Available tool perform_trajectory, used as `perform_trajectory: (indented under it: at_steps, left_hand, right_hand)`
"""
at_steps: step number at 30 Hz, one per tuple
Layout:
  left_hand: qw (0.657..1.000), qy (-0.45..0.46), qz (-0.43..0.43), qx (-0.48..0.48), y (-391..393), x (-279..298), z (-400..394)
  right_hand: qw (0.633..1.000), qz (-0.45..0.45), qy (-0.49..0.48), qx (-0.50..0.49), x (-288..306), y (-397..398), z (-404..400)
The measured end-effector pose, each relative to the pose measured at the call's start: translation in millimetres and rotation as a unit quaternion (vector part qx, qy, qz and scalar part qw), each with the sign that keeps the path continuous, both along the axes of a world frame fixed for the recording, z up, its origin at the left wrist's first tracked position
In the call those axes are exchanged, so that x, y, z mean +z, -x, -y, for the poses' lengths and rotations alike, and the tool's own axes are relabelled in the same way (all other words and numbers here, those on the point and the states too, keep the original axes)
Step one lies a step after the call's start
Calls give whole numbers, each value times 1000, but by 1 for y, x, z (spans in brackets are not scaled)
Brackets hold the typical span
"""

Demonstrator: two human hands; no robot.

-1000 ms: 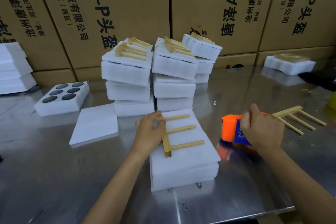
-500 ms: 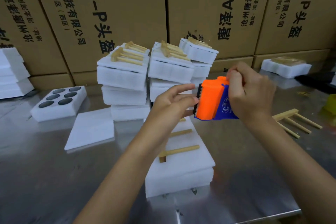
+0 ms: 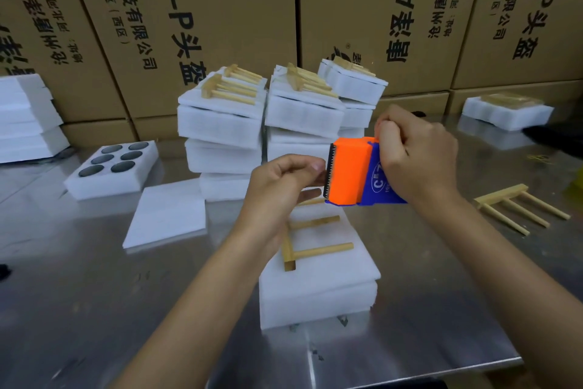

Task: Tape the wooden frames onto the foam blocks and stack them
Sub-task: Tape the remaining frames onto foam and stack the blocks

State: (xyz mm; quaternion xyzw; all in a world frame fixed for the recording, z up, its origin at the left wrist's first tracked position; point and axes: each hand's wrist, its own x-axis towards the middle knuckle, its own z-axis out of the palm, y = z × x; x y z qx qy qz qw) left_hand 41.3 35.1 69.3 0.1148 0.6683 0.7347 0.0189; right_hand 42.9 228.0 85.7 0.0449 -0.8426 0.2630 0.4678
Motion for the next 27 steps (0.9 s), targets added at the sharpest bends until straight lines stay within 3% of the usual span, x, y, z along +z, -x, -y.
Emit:
perform_trajectory:
  at_steps: [4,7,11,15,21,27]
  left_hand:
    - [999,-43,29,7,7,7,6]
    - [994,-69,79,39,18,3,24]
    - [969,-163,139,125,38,-10,105]
    - [944,-195,207,170,43,-29,159]
    - [956,-135,207,157,43,-43,155]
    - [970,85,208,96,31,-69,143]
  right_hand:
    - [997,43,-45,40,3,12,5]
    - [985,135,-104,35,-7,30,-3]
    - [961,227,-156,-27,-21,42,-57]
    - [928,329,-174,-15,-26,45,-89]
    - [903,388,-185,-20,-26,61,-88]
    - [881,420,-212,-37,-44,69,-88]
